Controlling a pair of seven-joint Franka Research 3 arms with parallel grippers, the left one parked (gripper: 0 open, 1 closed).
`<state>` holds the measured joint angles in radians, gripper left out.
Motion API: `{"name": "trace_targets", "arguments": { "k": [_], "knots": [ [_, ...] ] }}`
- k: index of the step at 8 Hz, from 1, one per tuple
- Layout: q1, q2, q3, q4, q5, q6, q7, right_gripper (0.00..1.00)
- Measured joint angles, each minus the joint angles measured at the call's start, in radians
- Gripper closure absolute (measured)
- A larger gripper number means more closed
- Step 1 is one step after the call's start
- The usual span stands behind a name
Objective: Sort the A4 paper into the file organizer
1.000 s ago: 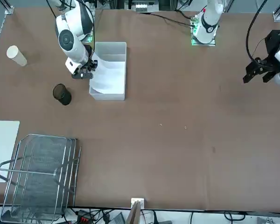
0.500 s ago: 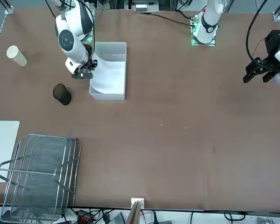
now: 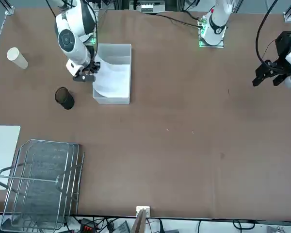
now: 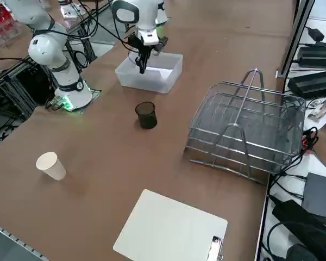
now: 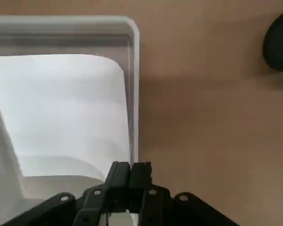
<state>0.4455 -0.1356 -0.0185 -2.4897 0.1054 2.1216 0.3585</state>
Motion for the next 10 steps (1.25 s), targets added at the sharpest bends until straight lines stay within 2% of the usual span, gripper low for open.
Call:
{"name": "trace_targets", "arguments": {
  "k": [3, 5, 8, 10],
  "knots": [
    [-0.07, -0.04, -0.009, 0.167, 0.0, -0.206, 0.0, 0.98],
    [-0.138, -0.045, -0.011, 0.288, 0.0, -0.296, 0.0, 0.98],
    [-0.266, -0.044, -0.014, 0.445, -0.001, -0.366, -0.007, 0.98],
    [-0.319, -0.039, -0.016, 0.508, 0.0, -0.38, -0.01, 0.98]
  ]
}}
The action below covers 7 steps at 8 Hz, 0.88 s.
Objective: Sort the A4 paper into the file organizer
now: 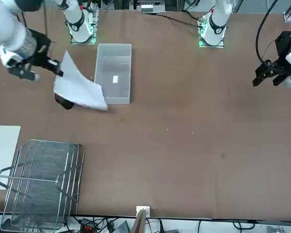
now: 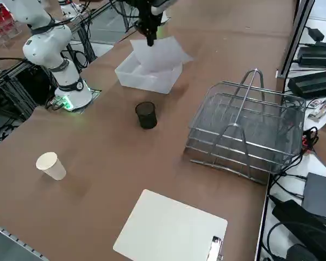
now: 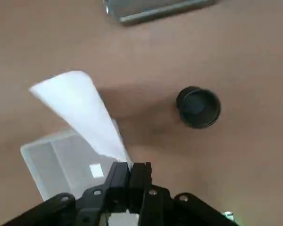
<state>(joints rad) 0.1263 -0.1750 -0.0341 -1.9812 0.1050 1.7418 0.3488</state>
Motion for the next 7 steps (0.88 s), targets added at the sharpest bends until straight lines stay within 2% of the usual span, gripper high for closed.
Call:
{"name": "trace_targets", "arguments": {
  "k": [2, 7],
  "knots": [
    [-0.042, 0.017, -0.001, 0.08, 0.0, -0.032, 0.0, 0.98],
    [-0.149, 0.117, -0.006, 0.29, 0.008, -0.052, 0.005, 0.98]
  ]
}}
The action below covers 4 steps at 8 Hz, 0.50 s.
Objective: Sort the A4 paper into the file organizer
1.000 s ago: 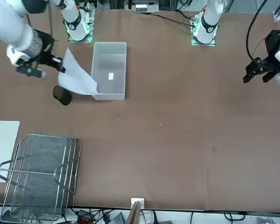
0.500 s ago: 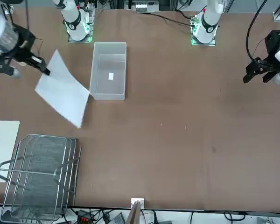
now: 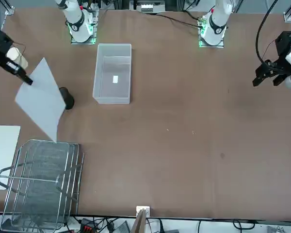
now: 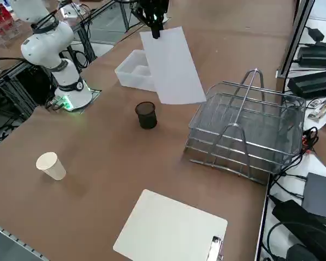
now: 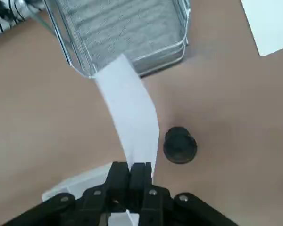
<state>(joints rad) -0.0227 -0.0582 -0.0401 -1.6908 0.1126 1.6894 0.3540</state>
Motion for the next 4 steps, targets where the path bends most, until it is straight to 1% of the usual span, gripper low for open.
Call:
{"name": "trace_targets", "arguments": {
  "k": [2, 4],
  "knots": [
    [-0.023, 0.025, 0.0, 0.061, 0.045, 0.001, 0.043, 0.98],
    [-0.037, 0.031, 0.0, 0.116, 0.081, 0.013, 0.124, 0.98]
  ]
}}
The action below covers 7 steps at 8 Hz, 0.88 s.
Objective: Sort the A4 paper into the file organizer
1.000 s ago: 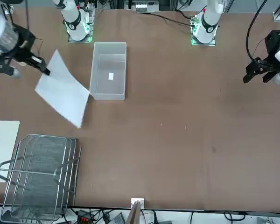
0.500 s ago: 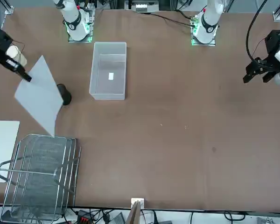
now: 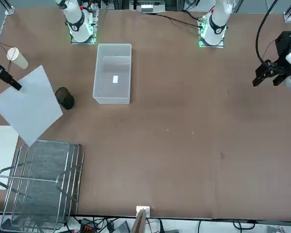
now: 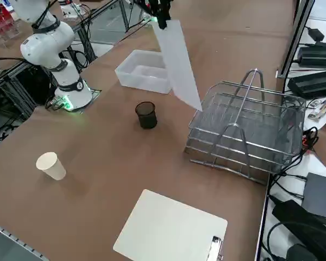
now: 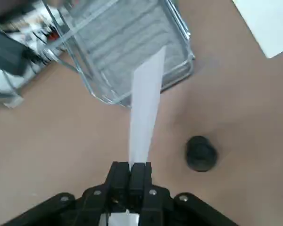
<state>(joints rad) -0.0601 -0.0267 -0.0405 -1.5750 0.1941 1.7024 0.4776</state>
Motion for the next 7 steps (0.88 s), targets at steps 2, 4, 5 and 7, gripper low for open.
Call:
{"name": "trace_targets", "arguments": {
  "k": [2, 4, 5, 7],
  "knots": [
    [-0.027, 0.009, -0.002, 0.023, 0.137, 0.092, 0.063, 0.98],
    [-0.08, 0.016, -0.006, 0.026, 0.32, 0.198, 0.067, 0.98],
    [-0.102, 0.024, -0.008, 0.026, 0.395, 0.238, 0.067, 0.98],
    [-0.114, 0.053, -0.009, 0.026, 0.496, 0.316, 0.067, 0.98]
  ]
}}
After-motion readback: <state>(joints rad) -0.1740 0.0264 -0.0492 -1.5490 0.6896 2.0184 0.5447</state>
